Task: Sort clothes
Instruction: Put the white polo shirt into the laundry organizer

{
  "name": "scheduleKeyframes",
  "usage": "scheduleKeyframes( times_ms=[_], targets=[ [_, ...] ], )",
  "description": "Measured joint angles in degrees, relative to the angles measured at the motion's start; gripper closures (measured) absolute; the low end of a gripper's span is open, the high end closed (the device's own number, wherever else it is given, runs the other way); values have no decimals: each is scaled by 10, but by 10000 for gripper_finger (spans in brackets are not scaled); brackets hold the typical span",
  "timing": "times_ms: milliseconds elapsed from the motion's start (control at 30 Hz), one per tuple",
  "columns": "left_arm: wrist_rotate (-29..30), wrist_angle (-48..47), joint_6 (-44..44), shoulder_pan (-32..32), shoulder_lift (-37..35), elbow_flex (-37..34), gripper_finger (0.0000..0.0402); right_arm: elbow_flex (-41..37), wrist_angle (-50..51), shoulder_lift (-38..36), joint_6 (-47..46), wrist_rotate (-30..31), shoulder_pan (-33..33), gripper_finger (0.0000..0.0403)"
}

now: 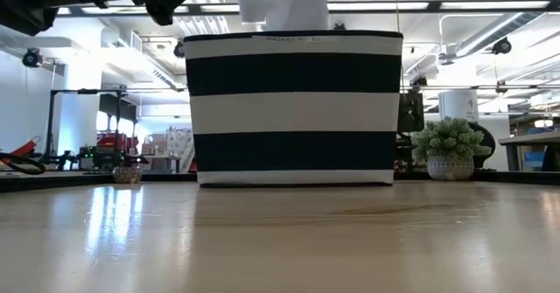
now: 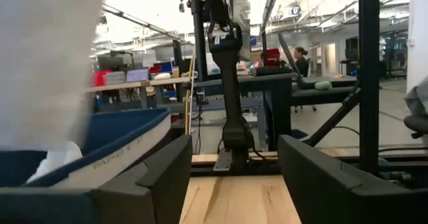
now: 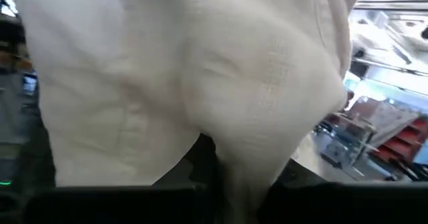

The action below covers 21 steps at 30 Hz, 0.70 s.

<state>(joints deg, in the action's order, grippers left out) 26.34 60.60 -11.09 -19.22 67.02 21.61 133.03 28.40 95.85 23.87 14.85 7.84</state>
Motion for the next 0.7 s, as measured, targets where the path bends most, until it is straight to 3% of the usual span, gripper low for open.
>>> scheduleKeyframes(
  times_ms=[100,300,433,700],
  targets=[
    [1,-2,-5,0,-10,0,194,5,1,8,-16,-31,50,369],
    [1,-23,-19,0,-36,0,212,5,98,25,-53,-80,125,369],
    [1,-64,-20,2,-61,0,232,0,170,45,-60,-84,151,369],
    [1,-160,-35,2,-143,0,272,-60,303,95,-47,-177,198,369]
  ],
)
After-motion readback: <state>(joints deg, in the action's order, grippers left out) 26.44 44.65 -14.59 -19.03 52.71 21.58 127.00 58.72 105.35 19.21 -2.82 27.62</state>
